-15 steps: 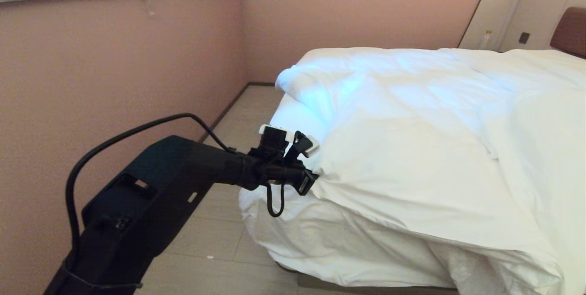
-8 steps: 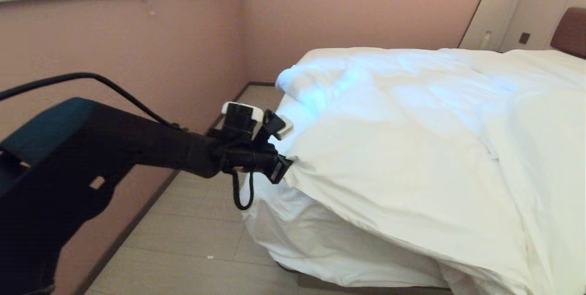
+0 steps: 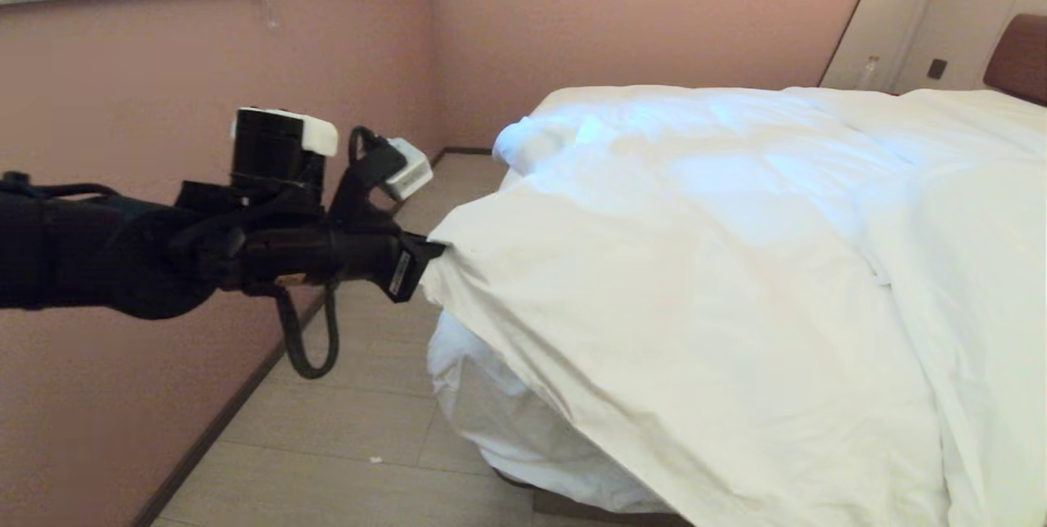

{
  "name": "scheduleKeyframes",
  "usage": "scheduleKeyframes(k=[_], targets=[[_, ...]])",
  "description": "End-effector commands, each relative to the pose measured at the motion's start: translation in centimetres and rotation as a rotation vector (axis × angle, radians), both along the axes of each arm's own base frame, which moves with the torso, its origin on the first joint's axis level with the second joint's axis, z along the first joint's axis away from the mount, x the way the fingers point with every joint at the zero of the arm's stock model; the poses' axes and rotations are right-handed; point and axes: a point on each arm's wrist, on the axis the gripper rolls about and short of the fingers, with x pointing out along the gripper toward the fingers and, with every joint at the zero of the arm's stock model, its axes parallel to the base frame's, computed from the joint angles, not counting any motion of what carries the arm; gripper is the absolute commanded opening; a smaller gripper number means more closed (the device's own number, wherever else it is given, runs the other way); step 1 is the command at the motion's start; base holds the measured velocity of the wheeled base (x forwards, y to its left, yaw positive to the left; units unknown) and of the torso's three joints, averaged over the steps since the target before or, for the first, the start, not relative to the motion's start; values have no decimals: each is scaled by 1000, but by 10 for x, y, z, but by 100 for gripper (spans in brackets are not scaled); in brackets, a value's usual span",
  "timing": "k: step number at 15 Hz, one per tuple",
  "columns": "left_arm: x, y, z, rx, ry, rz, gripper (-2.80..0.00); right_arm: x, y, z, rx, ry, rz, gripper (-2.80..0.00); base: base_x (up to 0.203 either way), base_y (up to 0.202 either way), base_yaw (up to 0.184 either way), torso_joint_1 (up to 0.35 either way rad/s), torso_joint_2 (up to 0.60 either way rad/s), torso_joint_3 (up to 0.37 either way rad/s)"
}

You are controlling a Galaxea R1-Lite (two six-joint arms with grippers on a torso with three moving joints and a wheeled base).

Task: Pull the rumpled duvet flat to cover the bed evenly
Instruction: Flatten the corners of the folded blanket

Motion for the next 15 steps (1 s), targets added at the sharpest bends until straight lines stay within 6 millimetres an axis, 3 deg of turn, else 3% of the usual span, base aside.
scheduleKeyframes(k=[1, 6, 10, 15], targets=[[-37, 21, 30, -27, -88, 29, -280, 0, 0, 0, 0, 1, 1, -280, 0, 0, 0, 0, 0, 0], [-102, 57, 34, -23, -79, 102, -280, 0, 0, 0, 0, 1, 1, -280, 0, 0, 0, 0, 0, 0], [-151, 71, 28, -9, -5, 141, -280, 0, 0, 0, 0, 1, 1, -280, 0, 0, 0, 0, 0, 0], [-195, 84, 23, -28, 5, 210, -280, 0, 0, 0, 0, 1, 1, -280, 0, 0, 0, 0, 0, 0]])
